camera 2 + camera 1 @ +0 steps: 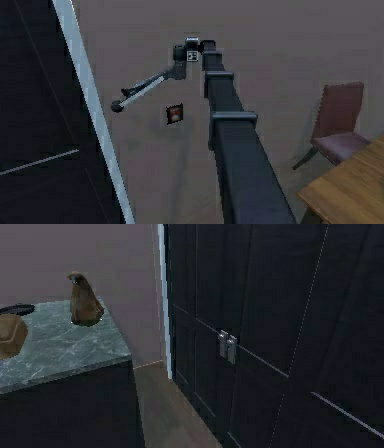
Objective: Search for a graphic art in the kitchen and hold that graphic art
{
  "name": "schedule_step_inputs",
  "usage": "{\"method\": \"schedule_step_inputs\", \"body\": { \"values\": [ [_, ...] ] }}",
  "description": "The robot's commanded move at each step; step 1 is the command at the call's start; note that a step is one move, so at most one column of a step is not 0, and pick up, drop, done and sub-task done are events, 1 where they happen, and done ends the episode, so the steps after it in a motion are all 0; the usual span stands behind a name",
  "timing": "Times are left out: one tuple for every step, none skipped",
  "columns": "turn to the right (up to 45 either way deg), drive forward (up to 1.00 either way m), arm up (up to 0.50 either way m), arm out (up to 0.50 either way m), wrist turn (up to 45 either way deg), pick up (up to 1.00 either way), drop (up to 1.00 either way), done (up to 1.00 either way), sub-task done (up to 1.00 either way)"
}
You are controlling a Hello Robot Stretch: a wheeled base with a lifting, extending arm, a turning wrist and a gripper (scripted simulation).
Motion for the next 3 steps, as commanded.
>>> {"method": "schedule_step_inputs", "body": {
  "values": [
    [0.0, 0.0, 0.0, 0.0, 45.0, 0.0, 0.0, 0.0, 0.0],
    [0.0, 0.0, 0.0, 0.0, 18.0, 0.0, 0.0, 0.0, 0.0],
    [0.0, 0.0, -0.22, 0.0, 0.0, 0.0, 0.0, 0.0, 0.0]
  ]
}}
